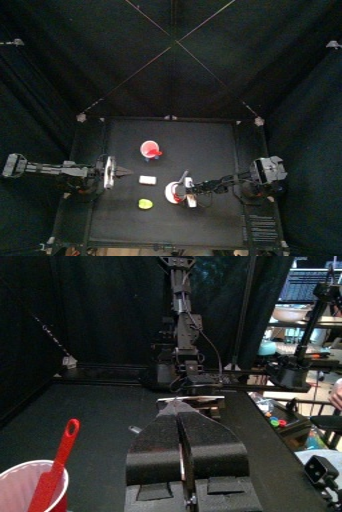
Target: Grab apple
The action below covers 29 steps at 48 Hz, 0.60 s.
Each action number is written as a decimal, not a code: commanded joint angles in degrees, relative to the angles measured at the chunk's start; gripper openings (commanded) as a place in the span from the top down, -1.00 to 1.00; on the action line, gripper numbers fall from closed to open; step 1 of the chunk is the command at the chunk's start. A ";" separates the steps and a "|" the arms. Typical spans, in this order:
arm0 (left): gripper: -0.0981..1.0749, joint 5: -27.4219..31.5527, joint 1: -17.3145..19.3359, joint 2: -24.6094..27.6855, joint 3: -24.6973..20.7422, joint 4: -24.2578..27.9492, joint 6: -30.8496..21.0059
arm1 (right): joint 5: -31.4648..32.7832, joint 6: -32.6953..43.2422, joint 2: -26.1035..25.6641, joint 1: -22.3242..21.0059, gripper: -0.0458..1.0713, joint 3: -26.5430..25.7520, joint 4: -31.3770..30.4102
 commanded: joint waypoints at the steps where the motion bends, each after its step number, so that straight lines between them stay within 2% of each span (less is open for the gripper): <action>1: 0.86 -0.26 0.09 0.35 -0.79 0.09 0.09 | -0.18 0.00 -0.70 -0.09 -0.86 -1.14 0.26; 11: 0.86 -0.26 0.18 0.35 -0.79 0.09 0.09 | -0.18 0.00 -0.62 -0.09 -0.78 -1.41 0.26; 29: 0.86 -0.26 0.09 0.35 -0.79 0.18 0.09 | -0.26 0.00 -0.62 -0.97 -0.45 -1.58 1.32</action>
